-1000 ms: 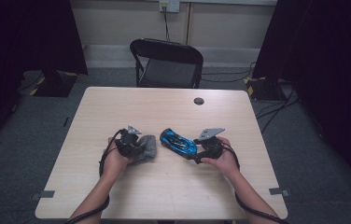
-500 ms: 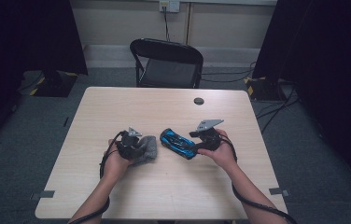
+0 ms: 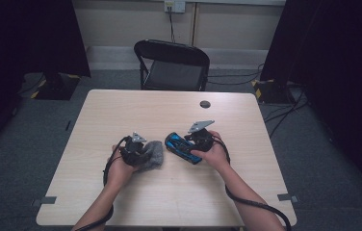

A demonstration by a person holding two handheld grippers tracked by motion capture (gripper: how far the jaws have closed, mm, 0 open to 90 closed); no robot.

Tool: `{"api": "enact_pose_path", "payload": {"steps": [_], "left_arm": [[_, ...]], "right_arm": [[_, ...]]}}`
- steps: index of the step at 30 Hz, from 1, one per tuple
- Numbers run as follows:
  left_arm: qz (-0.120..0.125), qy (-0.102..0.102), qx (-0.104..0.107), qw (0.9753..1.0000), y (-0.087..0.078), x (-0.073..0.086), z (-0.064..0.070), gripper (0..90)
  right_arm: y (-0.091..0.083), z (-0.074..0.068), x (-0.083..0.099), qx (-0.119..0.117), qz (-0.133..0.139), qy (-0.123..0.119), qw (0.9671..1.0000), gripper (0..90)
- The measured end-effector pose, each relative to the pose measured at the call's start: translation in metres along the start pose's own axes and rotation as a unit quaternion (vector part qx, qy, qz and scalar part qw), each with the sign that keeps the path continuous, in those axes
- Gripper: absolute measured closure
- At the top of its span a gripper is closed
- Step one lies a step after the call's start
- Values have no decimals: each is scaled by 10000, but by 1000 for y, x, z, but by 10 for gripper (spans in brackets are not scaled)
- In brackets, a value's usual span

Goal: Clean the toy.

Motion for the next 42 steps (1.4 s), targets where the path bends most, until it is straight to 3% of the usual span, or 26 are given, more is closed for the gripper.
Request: {"api": "enact_pose_path", "payload": {"steps": [3, 8, 13, 15, 16, 18, 19, 22, 25, 27, 32, 36, 38, 40, 42], "left_arm": [[36, 1, 13, 10000, 0, 0, 1, 706], [194, 59, 5, 9998, -3, -5, 5, 575], [102, 36, -2, 9999, 5, 1, 4, 524], [84, 25, -17, 10000, 6, 2, 5, 545], [64, 29, -25, 10000, 5, 3, 5, 599], [39, -154, 3, 9999, 5, 3, 9, 745], [2, -95, 24, 10000, 4, 3, 11, 771], [-23, 13, 393, 9992, -2, 0, 28, 796], [19, 151, 782, 9968, -12, -5, 53, 796], [-26, 457, 960, 9943, -17, -7, 73, 796], [-300, 765, 1349, 9874, -6, -2, 111, 796], [-422, 805, 1529, 9840, 8, 0, 129, 793], [-444, 963, 1568, 9819, 13, -1, 139, 792], [-451, 975, 1551, 9820, 20, -2, 144, 790], [-404, 986, 1316, 9856, 27, -5, 142, 788]], "right_arm": [[0, -2, 2, 54, 36, -77, 9999, 405], [1, -3, 3, 190, 199, -12, 9996, 411], [1, -4, 6, 246, 346, 31, 9991, 412], [1, -4, 6, 259, 339, 33, 9991, 413], [0, -5, 5, 274, 327, 16, 9991, 413], [1, -5, 5, 276, 318, 24, 9991, 413], [1, -5, 5, 277, 322, 24, 9991, 413], [1, -5, 5, 296, 310, 47, 9991, 413], [1, -5, 5, 320, 326, 48, 9989, 413], [1, -5, 5, 298, 338, 63, 9990, 413], [0, -5, 5, 276, 258, 34, 9993, 414], [0, -5, 5, 269, 232, 30, 9994, 414], [0, -5, 5, 247, 264, 30, 9993, 414], [0, -4, 6, 246, 285, 33, 9993, 414], [0, -4, 6, 239, 289, 30, 9993, 414]]}}
Point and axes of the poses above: each handheld gripper's, and its own axes: y roughly forward along the jaws, x roughly out of its underside, z roughly to its right, the point moved 7 cm from there along y, roughly forward along the jaws, and after that the axes turned 6 degrees about -y, right-handed, at the moved point
